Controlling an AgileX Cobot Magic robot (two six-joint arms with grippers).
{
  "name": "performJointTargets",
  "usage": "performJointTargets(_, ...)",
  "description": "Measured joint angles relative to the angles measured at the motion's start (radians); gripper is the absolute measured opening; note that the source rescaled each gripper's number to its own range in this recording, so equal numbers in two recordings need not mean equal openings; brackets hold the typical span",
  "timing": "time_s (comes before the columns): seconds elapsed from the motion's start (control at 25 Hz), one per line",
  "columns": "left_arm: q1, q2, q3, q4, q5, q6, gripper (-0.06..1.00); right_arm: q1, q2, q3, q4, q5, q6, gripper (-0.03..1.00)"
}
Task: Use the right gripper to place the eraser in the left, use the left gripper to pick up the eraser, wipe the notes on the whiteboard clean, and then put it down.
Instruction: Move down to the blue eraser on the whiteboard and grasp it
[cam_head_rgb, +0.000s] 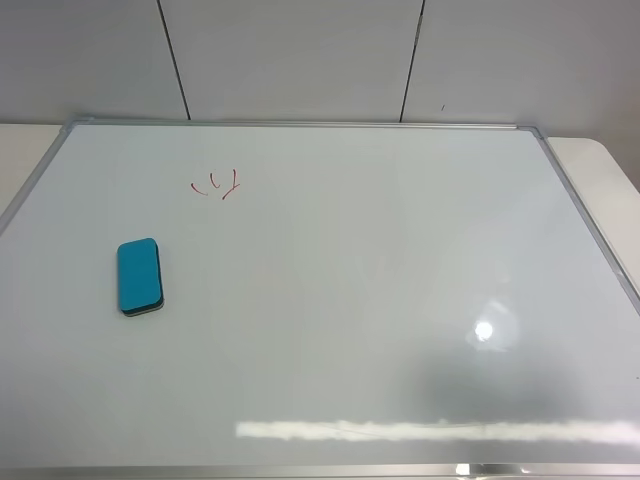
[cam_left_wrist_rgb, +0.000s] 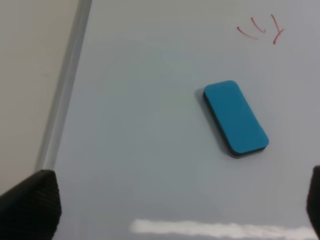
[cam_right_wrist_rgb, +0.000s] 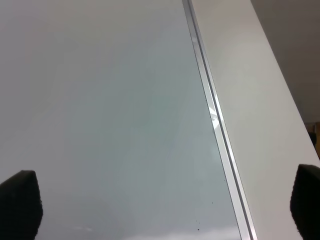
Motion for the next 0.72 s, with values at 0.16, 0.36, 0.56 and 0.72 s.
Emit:
performJointTargets(0.16,0.0,0.0,0.0,0.001,0.0,0.0,1.0,0.0,0.0,0.0,0.0,0.0,0.0,1.0)
performJointTargets(0.36,0.0,0.0,0.0,0.001,0.0,0.0,1.0,0.0,0.0,0.0,0.0,0.0,0.0,1.0)
performJointTargets(0.56,0.0,0.0,0.0,0.001,0.0,0.0,1.0,0.0,0.0,0.0,0.0,0.0,0.0,1.0)
performJointTargets(0.72,0.021,0.063,-0.003,-0.005,-0.004,-0.001,1.0,0.0,0.0,0.0,0.0,0.0,0.0,1.0)
